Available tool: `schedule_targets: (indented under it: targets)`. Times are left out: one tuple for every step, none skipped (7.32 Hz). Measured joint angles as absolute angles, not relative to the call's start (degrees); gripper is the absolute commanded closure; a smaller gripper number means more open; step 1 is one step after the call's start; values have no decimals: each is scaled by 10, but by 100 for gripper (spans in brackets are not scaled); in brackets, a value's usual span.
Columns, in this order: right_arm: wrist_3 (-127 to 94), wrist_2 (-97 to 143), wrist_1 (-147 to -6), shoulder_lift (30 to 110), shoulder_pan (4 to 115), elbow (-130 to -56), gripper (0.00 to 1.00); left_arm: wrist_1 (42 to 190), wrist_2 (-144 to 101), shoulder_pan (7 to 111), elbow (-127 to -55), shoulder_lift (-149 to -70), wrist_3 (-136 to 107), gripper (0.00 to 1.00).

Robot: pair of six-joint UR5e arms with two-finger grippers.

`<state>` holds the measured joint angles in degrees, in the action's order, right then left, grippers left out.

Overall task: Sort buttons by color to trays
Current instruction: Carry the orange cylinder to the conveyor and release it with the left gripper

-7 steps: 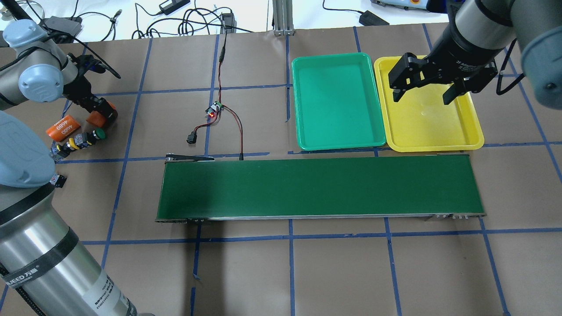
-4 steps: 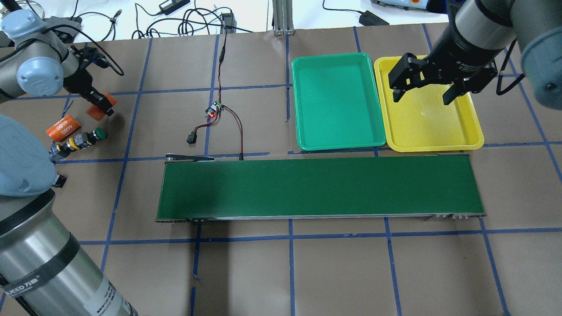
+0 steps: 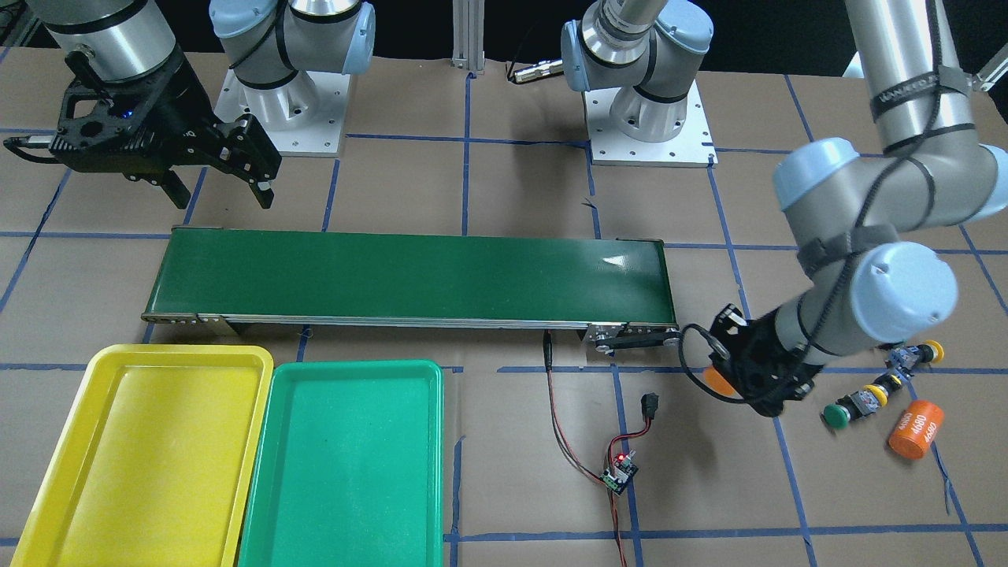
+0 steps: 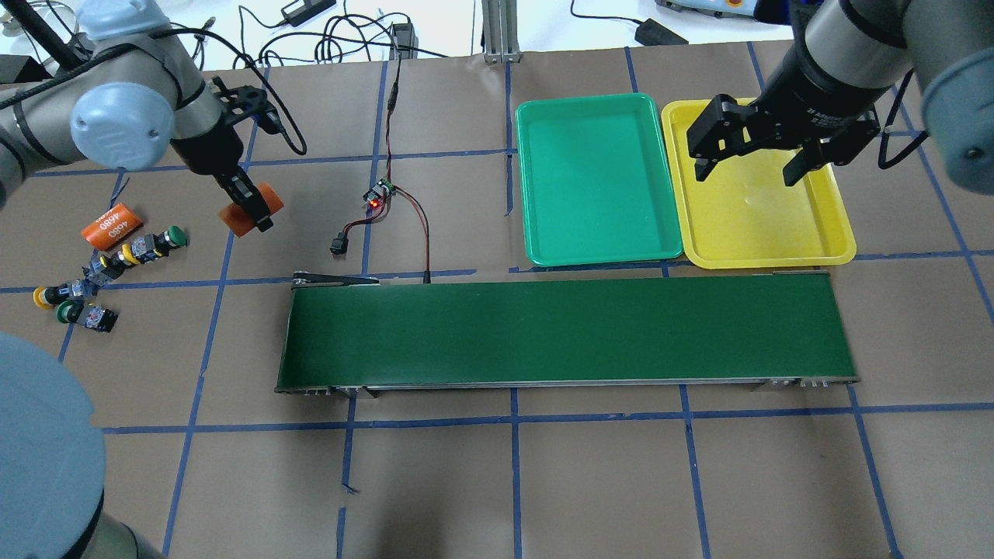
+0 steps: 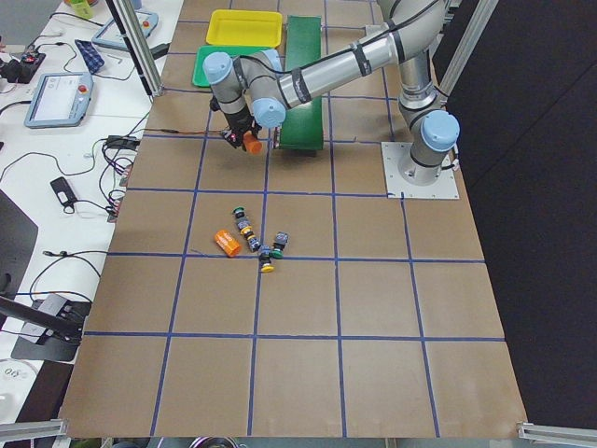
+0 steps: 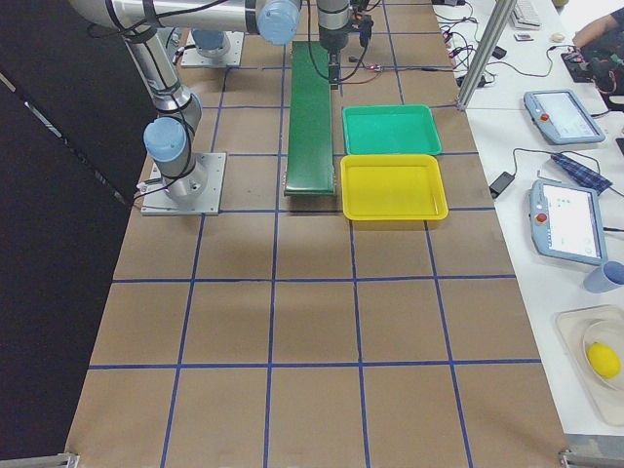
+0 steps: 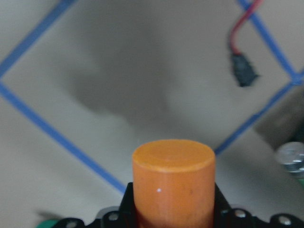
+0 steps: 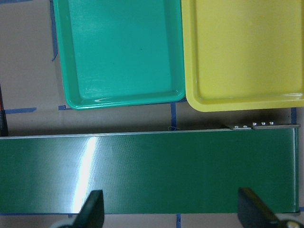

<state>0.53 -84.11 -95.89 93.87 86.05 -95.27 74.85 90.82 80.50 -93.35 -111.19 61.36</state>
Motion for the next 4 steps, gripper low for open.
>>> schedule_targets:
  targets:
    - [5,-841,-959,939,860,-953,0,727,908,835,-989,-1079,640,100]
    - [5,-841,-959,939,860,-953,0,709,908,859,-1033,-1048,657,100]
    - [5,-841,-959,939,860,-953,0,700,908,880,-1063,-1021,664,100]
    - [5,-842,-959,939,860,-953,0,690,908,906,-1091,-1001,663,60]
